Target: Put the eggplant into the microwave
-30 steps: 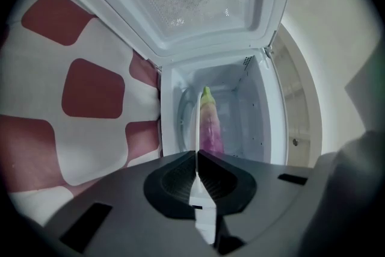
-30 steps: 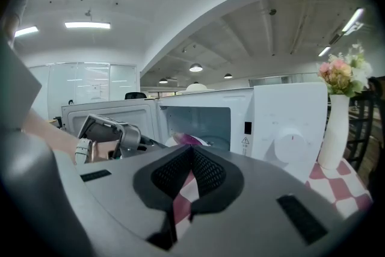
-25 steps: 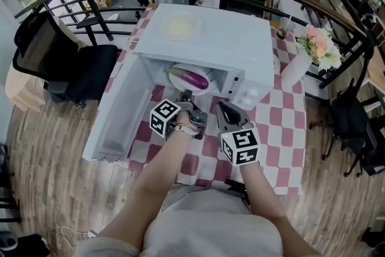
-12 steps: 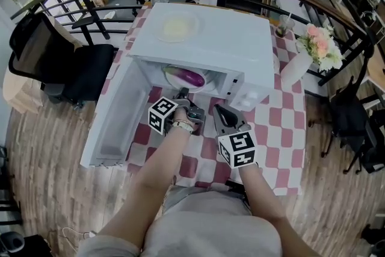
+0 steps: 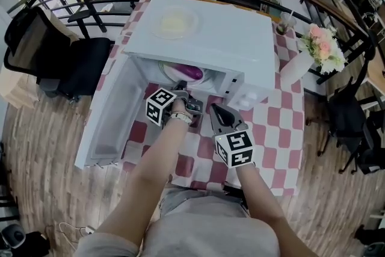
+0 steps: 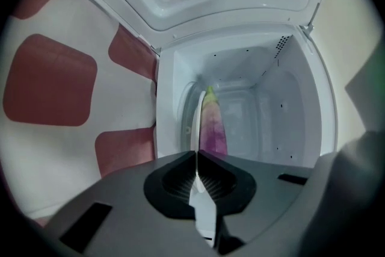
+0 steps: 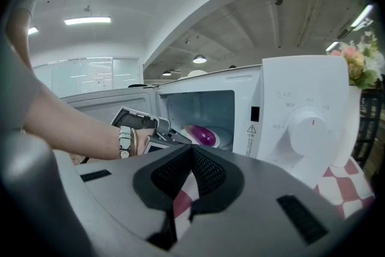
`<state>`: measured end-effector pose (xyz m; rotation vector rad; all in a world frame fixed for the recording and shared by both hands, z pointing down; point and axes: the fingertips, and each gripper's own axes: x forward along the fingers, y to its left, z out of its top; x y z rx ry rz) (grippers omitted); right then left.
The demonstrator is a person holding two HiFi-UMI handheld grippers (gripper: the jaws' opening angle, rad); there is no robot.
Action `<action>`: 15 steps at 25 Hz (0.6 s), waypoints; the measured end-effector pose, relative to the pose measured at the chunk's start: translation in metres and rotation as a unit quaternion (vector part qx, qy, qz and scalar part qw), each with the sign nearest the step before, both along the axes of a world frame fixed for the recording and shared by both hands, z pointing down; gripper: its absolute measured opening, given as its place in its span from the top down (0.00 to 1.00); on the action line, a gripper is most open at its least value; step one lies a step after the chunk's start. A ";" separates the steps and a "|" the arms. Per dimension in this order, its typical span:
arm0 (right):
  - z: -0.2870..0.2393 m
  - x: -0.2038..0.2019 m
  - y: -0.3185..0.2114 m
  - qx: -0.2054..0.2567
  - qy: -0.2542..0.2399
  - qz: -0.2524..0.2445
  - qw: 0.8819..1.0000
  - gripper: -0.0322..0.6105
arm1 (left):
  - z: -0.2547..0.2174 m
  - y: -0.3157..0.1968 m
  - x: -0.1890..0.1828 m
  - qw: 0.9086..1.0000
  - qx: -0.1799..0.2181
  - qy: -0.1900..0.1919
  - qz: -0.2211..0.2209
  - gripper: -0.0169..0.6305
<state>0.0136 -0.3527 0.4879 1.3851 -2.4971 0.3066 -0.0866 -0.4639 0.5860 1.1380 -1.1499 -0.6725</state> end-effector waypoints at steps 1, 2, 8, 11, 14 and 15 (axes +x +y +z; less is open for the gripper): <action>0.000 0.000 0.000 -0.001 0.000 0.000 1.000 0.91 | 0.001 -0.001 0.001 1.000 -0.005 -0.002 0.000 0.95; 0.001 0.000 -0.001 -0.002 -0.001 0.000 1.000 0.91 | 0.002 -0.003 0.001 1.000 -0.010 -0.003 0.000 0.95; 0.008 0.003 0.001 -0.012 -0.004 0.004 1.000 0.91 | 0.002 -0.011 0.001 0.999 -0.033 -0.025 0.005 0.95; 0.010 0.005 0.003 -0.016 -0.007 0.008 1.000 0.91 | 0.003 -0.014 0.001 0.997 -0.064 -0.044 0.020 0.95; 0.012 0.009 0.004 -0.019 -0.010 0.013 1.000 0.91 | 0.002 -0.015 0.002 0.993 -0.093 -0.064 0.036 0.95; 0.013 0.010 0.005 -0.020 -0.012 0.015 1.000 0.91 | 0.002 -0.014 0.001 0.992 -0.099 -0.069 0.038 0.95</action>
